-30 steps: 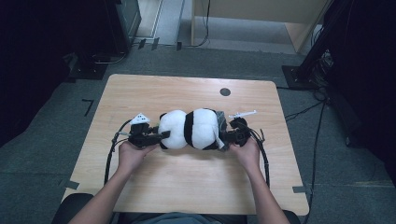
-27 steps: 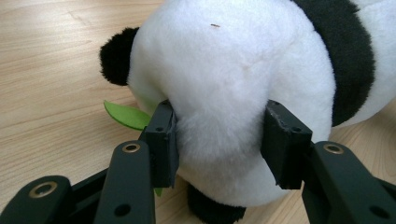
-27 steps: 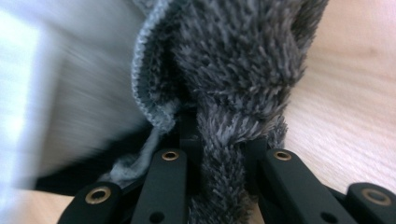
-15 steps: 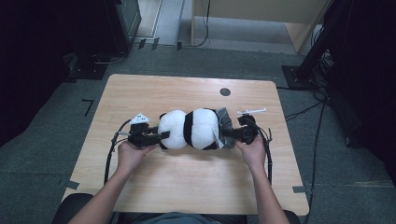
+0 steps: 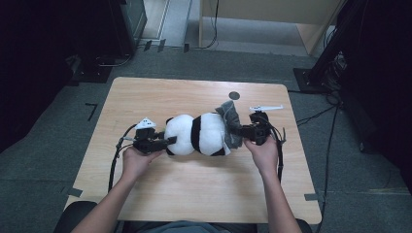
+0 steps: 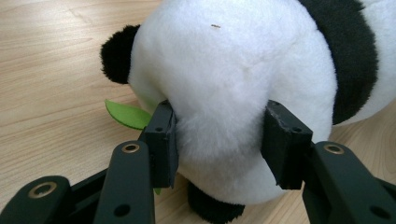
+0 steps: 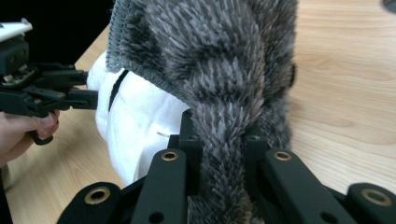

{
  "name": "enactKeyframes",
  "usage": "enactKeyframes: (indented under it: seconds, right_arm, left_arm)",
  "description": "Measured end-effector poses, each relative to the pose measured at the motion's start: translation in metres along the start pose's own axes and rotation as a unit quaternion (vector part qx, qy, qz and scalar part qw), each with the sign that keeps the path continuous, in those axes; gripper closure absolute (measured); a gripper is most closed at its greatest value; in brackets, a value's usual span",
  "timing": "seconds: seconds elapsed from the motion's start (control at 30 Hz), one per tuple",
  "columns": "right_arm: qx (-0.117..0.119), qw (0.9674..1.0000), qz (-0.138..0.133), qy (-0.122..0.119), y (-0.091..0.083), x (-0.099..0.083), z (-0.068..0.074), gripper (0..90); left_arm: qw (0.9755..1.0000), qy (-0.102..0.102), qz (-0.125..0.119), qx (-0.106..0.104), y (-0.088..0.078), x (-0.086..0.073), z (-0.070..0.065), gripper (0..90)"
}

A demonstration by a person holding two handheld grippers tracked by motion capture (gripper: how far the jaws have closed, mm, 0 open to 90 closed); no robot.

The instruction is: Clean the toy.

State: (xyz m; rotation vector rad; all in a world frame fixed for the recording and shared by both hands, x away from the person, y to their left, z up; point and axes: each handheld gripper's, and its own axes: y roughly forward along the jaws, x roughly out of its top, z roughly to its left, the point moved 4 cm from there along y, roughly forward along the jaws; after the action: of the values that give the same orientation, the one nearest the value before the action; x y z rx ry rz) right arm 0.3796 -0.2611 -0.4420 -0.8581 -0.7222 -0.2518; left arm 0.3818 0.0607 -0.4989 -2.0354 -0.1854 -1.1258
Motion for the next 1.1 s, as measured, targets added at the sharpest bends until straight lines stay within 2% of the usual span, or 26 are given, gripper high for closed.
enactKeyframes:
  seconds: [0.23,0.4,0.53,0.97,1.1]
  right_arm:
    - [0.002,0.9999,-0.002,0.014,0.011,-0.003,-0.006,78.1]
    - [-0.03,0.999,0.028,0.014,0.023,-0.012,-0.016,78.1]
    - [-0.036,0.9985,0.039,0.016,0.035,-0.018,-0.02,78.2]
    - [-0.039,0.9961,0.074,0.029,0.056,-0.03,-0.031,78.0]
    - [-0.054,0.994,0.092,0.026,0.062,-0.036,-0.036,77.9]
  left_arm:
    - [1.0,-0.002,-0.002,0.0,0.001,0.001,0.0,52.0]
    - [1.0,-0.001,-0.001,0.001,0.001,0.0,0.0,52.1]
    - [1.0,-0.002,-0.001,0.0,0.001,0.001,0.0,52.1]
    - [1.0,-0.001,-0.004,-0.001,0.001,0.0,0.0,52.0]
    - [1.0,0.001,-0.005,-0.001,0.001,0.0,0.0,51.9]
